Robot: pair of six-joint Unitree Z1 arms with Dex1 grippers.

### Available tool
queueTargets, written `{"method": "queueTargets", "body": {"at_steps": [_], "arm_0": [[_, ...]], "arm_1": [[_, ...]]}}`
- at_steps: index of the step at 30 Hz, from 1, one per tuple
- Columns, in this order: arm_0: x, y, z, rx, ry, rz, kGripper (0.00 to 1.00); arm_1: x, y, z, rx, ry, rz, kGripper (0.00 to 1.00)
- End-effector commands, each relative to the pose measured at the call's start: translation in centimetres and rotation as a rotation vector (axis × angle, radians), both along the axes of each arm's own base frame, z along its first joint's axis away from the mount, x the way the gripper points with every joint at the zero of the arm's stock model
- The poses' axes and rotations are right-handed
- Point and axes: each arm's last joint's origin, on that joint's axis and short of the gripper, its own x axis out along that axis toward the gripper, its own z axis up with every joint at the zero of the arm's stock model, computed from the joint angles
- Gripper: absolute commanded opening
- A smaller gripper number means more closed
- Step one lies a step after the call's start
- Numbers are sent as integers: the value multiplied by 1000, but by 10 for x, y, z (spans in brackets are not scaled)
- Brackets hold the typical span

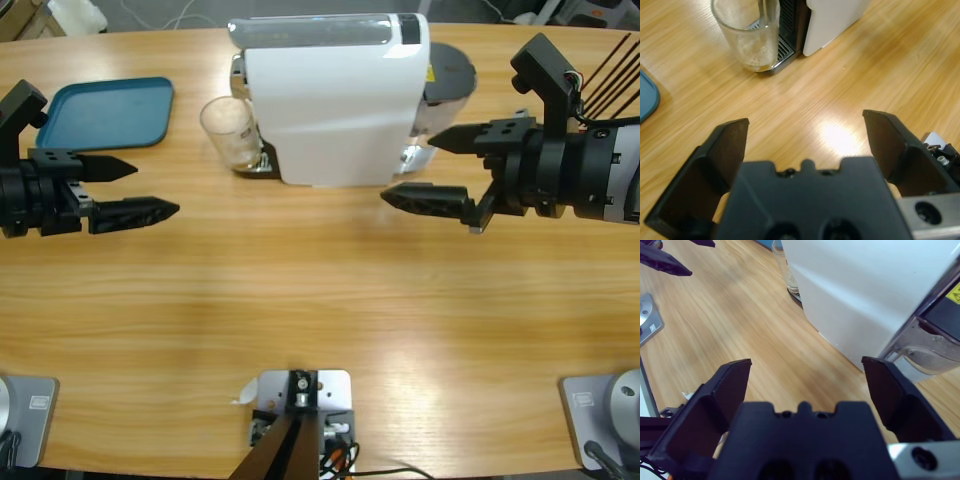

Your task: Pour coffee

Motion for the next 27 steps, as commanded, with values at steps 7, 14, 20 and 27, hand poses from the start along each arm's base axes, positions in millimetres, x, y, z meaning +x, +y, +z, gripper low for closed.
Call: {"method": "queueTargets", "body": {"at_steps": [7,14,20,27], "arm_0": [[-10,2,-15,35,23,-53,1000],[-10,0,-18,44,36,-64,1000],[-9,-1,-20,48,42,-66,1000],[-11,-2,-20,48,39,-74,1000]], "arm_1": [[-21,-20,2,-13,11,-5,1000],[-22,-20,2,-13,14,-1,1000],[-21,-19,0,-20,22,-1,1000],[-22,-21,2,-16,16,0,1000]]}}
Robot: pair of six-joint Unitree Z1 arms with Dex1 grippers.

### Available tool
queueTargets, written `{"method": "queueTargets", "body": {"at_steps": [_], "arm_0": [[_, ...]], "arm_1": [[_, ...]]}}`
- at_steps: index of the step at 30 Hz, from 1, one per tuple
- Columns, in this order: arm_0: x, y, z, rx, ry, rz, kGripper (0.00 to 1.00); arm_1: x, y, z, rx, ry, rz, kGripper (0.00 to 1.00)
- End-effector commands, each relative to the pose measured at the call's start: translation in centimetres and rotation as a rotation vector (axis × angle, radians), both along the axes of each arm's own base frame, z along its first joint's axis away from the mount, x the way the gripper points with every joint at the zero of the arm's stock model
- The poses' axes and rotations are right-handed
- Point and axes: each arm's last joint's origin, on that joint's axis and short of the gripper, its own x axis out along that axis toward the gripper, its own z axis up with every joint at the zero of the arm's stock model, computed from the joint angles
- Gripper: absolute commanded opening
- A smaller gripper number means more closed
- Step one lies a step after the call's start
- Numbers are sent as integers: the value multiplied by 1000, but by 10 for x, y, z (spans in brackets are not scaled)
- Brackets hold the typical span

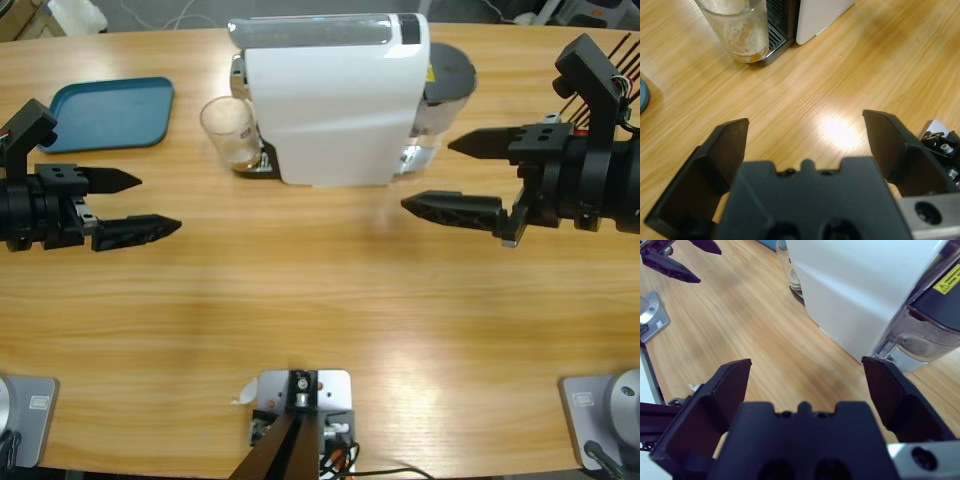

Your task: Pour coffee

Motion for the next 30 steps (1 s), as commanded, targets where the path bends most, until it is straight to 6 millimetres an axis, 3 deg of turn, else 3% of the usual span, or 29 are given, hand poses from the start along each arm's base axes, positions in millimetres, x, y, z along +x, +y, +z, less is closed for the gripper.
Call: {"method": "queueTargets", "body": {"at_steps": [1,8,17,21,30], "arm_0": [[-6,-1,-13,22,35,-34,1000],[-5,-3,-18,35,62,-29,1000],[-4,-4,-14,38,36,-26,1000],[4,5,-9,47,-7,65,1000],[45,12,45,-5,-91,200,1000]], "arm_1": [[-7,-6,-9,-23,23,0,1000],[1,1,-12,-42,42,-1,1000],[-6,-6,-5,-20,17,-2,1000],[-8,-8,-4,-20,18,-2,1000],[-2,-2,-6,-36,34,-2,1000]]}}
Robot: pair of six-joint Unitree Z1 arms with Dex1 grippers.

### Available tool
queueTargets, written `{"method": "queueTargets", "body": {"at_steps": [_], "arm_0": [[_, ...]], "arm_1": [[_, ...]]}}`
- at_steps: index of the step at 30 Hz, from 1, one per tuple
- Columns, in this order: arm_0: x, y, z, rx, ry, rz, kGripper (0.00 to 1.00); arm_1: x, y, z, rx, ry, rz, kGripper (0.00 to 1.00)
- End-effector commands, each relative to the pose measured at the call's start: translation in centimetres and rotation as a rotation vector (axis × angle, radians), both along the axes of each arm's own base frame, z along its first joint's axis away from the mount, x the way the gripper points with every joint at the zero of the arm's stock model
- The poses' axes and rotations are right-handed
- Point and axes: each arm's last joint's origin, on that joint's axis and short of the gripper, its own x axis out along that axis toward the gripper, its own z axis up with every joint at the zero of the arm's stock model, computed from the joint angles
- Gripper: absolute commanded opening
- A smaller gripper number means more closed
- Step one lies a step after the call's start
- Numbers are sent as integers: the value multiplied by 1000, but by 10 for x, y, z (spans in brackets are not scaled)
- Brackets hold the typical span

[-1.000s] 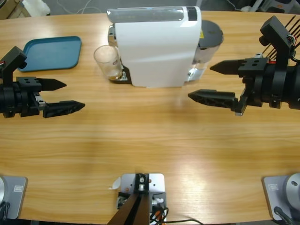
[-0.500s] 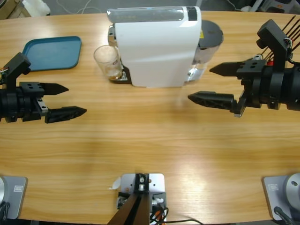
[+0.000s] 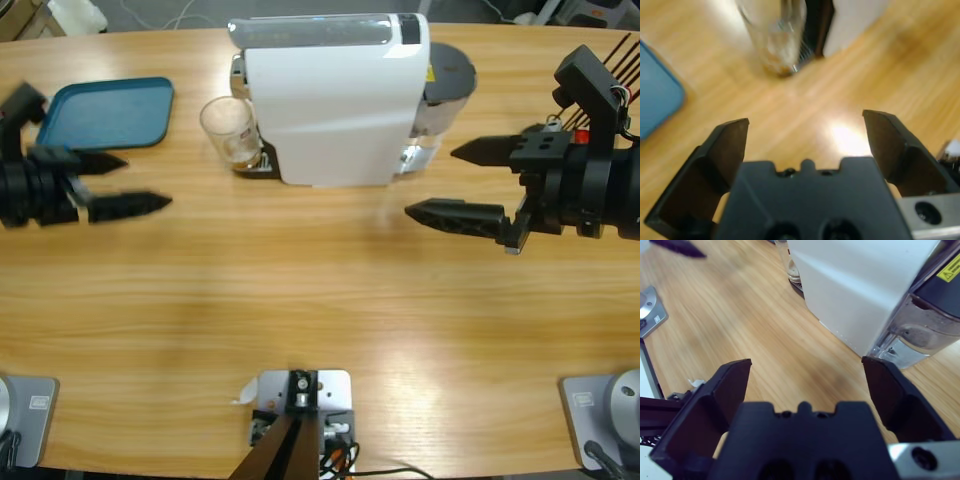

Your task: Pour coffee

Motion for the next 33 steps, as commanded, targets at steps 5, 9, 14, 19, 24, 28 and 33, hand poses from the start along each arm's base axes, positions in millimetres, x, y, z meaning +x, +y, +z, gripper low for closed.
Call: {"method": "queueTargets", "body": {"at_steps": [5,9,14,19,24,28,33], "arm_0": [[29,22,43,-4,-57,158,1000],[23,21,59,-44,-105,132,1000],[19,24,63,-50,-117,138,1000],[16,23,56,-35,-93,126,1000],[14,19,52,-3,-89,68,1000],[14,18,52,0,-91,52,1000],[14,18,51,4,-88,49,1000]], "arm_1": [[2,2,-4,-23,20,-2,1000],[4,4,-4,-22,20,-2,1000],[5,5,-4,-25,23,-2,1000],[5,5,-5,-26,24,-2,1000],[5,5,-5,-26,23,-2,1000],[5,5,-5,-25,23,-2,1000],[5,5,-5,-26,25,-1,1000]]}}
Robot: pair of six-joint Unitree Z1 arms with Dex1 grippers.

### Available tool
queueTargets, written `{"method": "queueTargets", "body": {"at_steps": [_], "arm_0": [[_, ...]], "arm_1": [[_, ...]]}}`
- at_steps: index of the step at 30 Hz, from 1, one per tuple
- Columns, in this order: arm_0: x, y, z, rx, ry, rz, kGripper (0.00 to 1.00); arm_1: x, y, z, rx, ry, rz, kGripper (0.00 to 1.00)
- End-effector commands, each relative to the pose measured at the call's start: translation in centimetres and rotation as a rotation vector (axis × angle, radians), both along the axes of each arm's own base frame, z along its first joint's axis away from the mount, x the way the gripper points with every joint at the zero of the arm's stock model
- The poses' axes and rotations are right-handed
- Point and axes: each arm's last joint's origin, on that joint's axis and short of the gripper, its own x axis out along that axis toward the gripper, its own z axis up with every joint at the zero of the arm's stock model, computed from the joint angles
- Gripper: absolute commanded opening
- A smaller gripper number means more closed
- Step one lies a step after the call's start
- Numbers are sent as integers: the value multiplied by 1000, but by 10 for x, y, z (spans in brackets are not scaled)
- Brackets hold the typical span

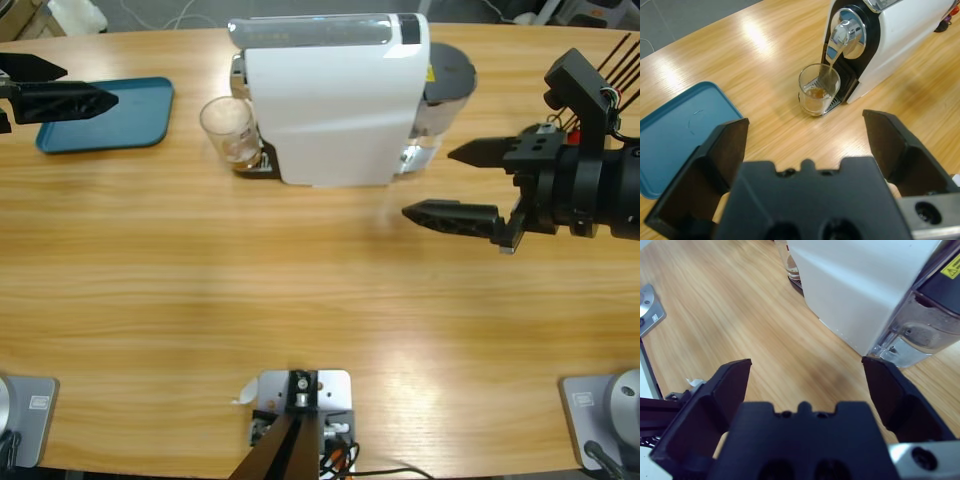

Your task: Pour coffee

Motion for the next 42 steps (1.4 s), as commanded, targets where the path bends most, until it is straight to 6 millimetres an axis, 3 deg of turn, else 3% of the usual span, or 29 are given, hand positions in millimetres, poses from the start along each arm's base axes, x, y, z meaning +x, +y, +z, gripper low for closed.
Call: {"method": "queueTargets", "body": {"at_steps": [1,32,42], "arm_0": [[-5,0,-10,23,27,-32,1000],[-7,-4,-24,47,81,-71,1000],[15,-23,-53,141,119,-212,1000]], "arm_1": [[3,3,-2,-16,14,-1,1000],[5,5,-7,-27,26,-1,1000],[11,11,-13,-41,43,0,1000]]}}
